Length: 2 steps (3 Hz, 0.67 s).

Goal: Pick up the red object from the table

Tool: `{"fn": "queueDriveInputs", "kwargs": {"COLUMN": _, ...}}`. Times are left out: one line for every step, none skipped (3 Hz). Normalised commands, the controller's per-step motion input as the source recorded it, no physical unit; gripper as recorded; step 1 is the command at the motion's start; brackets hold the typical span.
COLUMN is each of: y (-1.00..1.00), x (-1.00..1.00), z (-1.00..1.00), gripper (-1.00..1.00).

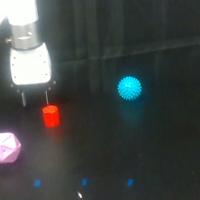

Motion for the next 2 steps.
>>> {"fn": "queueDriveInputs", "kwargs": {"y": -1.0, "x": 0.75, "z": 0.0, "gripper": -0.58}}
{"fn": "queueDriveInputs", "kwargs": {"y": -0.98, "x": 0.35, "z": -0.17, "gripper": 1.0}}
